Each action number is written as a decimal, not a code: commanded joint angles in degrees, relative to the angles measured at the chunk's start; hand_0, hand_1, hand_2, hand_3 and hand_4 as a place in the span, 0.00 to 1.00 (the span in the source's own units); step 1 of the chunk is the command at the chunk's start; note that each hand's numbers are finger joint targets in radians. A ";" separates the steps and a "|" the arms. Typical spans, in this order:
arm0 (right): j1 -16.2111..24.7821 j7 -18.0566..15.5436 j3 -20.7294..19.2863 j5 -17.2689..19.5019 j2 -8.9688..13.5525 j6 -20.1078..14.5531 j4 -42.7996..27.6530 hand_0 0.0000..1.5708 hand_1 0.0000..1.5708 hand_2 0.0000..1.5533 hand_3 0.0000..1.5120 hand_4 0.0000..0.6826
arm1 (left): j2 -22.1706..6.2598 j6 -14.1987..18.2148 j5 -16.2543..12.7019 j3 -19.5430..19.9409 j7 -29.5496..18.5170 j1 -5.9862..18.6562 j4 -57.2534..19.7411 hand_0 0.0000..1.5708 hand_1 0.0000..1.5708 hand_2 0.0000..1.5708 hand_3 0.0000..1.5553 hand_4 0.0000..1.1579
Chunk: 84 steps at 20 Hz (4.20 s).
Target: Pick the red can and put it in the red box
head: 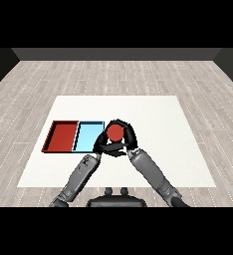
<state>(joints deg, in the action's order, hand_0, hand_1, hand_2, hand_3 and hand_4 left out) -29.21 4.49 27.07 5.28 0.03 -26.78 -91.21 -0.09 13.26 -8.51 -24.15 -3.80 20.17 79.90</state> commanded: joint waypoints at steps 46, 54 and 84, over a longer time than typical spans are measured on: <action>13.32 -1.49 -8.24 -3.07 2.70 7.09 -14.51 0.00 0.00 0.00 0.00 0.00 | -1.93 14.72 7.16 5.63 3.69 -5.62 8.32 1.00 1.00 1.00 0.96 0.97; 27.21 -6.86 -16.77 -9.82 8.92 10.99 -24.26 0.00 0.00 0.00 0.00 0.00 | -12.26 9.23 4.54 16.94 3.60 -4.22 4.95 1.00 1.00 1.00 0.96 0.97; 26.45 -15.59 -29.93 -10.48 10.93 10.98 1.23 0.00 0.00 0.00 0.00 0.00 | -23.08 9.12 12.08 32.27 -0.62 16.68 -70.71 0.68 0.68 0.65 0.30 0.48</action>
<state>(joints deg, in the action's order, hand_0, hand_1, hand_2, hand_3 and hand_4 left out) 0.58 -11.18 -2.15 -5.64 10.30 -15.86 -93.01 -22.23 22.58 3.78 6.78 -3.86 35.95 14.04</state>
